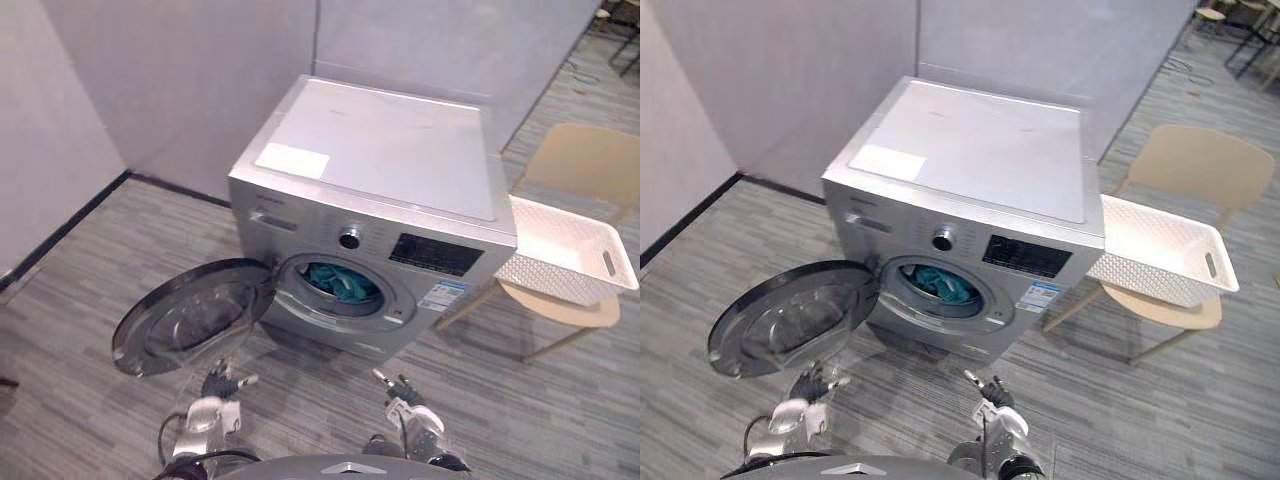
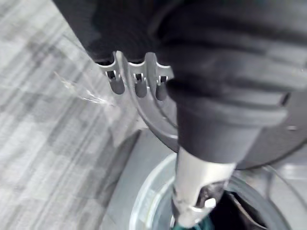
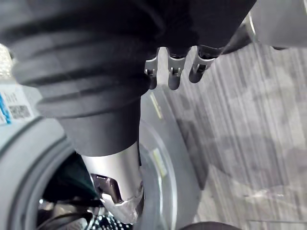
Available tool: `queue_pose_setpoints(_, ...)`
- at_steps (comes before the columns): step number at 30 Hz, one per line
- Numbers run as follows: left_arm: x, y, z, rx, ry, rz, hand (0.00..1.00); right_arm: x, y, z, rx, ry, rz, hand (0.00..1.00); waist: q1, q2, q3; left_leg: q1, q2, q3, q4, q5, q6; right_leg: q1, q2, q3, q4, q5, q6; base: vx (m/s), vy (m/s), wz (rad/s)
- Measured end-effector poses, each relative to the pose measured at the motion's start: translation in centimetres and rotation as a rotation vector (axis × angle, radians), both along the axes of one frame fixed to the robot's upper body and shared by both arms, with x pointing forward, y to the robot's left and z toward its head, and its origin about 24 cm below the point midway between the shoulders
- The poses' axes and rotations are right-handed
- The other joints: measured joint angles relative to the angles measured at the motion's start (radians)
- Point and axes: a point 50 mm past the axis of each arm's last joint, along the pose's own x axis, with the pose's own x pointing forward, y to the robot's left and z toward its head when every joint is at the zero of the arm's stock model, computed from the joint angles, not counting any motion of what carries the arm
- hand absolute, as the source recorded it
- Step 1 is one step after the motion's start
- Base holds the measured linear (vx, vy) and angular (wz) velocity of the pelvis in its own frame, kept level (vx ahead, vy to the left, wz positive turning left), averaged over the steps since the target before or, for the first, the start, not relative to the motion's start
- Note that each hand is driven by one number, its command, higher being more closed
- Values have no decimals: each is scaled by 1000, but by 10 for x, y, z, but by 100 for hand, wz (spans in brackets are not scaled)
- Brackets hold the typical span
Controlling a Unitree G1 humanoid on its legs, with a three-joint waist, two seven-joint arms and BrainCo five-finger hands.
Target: Pick up the laundry basket with both hands and put the clothes into the washing machine.
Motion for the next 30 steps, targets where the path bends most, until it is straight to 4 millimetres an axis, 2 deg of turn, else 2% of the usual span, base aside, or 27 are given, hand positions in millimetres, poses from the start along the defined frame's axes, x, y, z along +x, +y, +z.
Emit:
queue_pose_setpoints(1,7,-4,6,-9,-44,-13,0,0,1,0,10,-4,-11,0,0,-9,-6,-12,-15,-24,-14,-7,14,-2,-14,-24,-19,4,13,-243,93,58)
queue_pose_setpoints(2,14,-7,11,-12,-79,-37,0,2,0,1,13,-16,-30,0,8,-33,-15,-48,-39,-40,-6,-2,20,-17,-37,-41,-35,22,39,-247,79,48)
queue_pose_setpoints(4,14,-14,12,-21,-84,-72,0,4,-6,3,0,-38,-59,0,10,-28,-14,-114,-72,-49,37,6,30,-46,-63,-48,-46,38,45,-266,98,29)
queue_pose_setpoints(6,10,-15,10,-24,-76,-85,0,2,-11,4,-12,-41,-75,0,11,-25,-11,-181,-88,-47,89,1,47,-86,-75,-45,-47,52,31,-255,100,10)
queue_pose_setpoints(7,6,-10,9,-16,-70,-79,0,-1,-13,2,-14,-33,-87,0,16,-19,-13,-215,-92,-42,122,-10,55,-102,-73,-39,-51,60,8,-260,96,-9)
queue_pose_setpoints(9,0,0,7,-5,-58,-67,0,-4,-12,1,-13,-24,-88,0,22,-20,-4,-233,-80,-30,145,-21,63,-104,-47,-20,-68,22,-86,-219,89,-20)
queue_pose_setpoints(10,-3,7,9,-2,-67,-39,0,-4,-12,1,-13,-25,-86,0,23,-28,8,-232,-63,-13,146,-13,77,-105,-20,-9,-70,-75,-181,-155,92,-30)
queue_pose_setpoints(11,-4,13,16,-8,-106,-4,0,-5,-13,3,-19,-39,-88,0,27,2,13,-221,-39,-8,112,12,107,-112,-3,-2,-31,-171,-172,-143,73,-34)
queue_pose_setpoints(12,-3,15,21,-16,-136,18,0,-3,-12,4,-19,-50,-84,0,27,2,22,-212,-30,4,100,24,115,-136,1,16,66,-166,-155,-121,90,-30)
queue_pose_setpoints(13,0,24,31,-18,-192,68,0,-5,-10,4,-22,-52,-63,0,27,-13,23,-195,-26,12,76,41,119,-165,25,46,286,-166,-127,-99,69,-8)
queue_pose_setpoints(14,4,30,41,-16,-246,79,0,-14,-9,2,-29,-44,-56,0,31,-31,11,-192,-28,8,62,50,122,-165,74,62,475,-162,-118,-74,75,1)
queue_pose_setpoints(15,8,32,50,-22,-290,86,0,-20,-9,2,-32,-41,-57,0,40,-46,7,-186,-35,10,49,49,113,-140,113,53,552,-143,-122,0,0,0)
queue_pose_setpoints(16,9,31,54,-31,-310,95,0,-21,-11,2,-38,-41,-56,0,48,-47,7,-180,-37,14,38,51,110,-132,121,39,539,-147,-129,-10,27,-25)
queue_pose_setpoints(17,12,30,66,-61,-372,124,0,-24,-15,2,-50,-37,-57,0,55,-49,9,-167,-28,34,8,68,110,-139,123,43,528,-112,-108,-37,38,-14)
queue_pose_setpoints(18,16,32,77,-73,-430,150,0,-28,-15,0,-48,-30,-59,0,52,-40,9,-155,-38,26,-39,97,110,-137,122,42,510,-105,-105,0,0,0)
queue_pose_setpoints(19,17,32,83,-85,-463,167,0,-34,-15,-1,-47,-16,-62,0,48,-45,5,-148,-45,12,-64,112,109,-130,122,43,490,-112,-102,28,-43,43)
queue_pose_setpoints(21,21,42,103,-97,-576,267,0,-57,-17,-8,-44,39,-73,0,43,-80,-20,-128,-75,-15,-160,176,96,-40,125,24,310,-176,-85,128,-127,47)
queue_pose_setpoints(23,23,53,112,-84,-619,331,0,-62,-20,-10,-49,52,-82,0,53,-106,-41,-128,-87,-9,-221,237,93,16,139,30,136,-193,-90,123,-133,17)
queue_pose_setpoints(24,21,64,119,-63,-651,384,0,-60,-22,-10,-60,54,-71,0,60,-112,-44,-128,-89,10,-268,265,89,39,149,35,31,-185,-88,61,-114,-13)
queue_pose_setpoints(27,15,91,140,-14,-755,513,0,-47,-23,-7,-61,27,-49,0,75,-106,-46,-108,-83,51,-375,337,78,49,158,57,-89,-166,-76,1,-115,-33)
queue_pose_setpoints(30,8,104,152,30,-823,572,0,-53,-24,-9,-59,39,-48,0,77,-83,-50,-43,-58,65,-452,367,68,75,181,61,-102,-144,-85,-35,-68,-18)
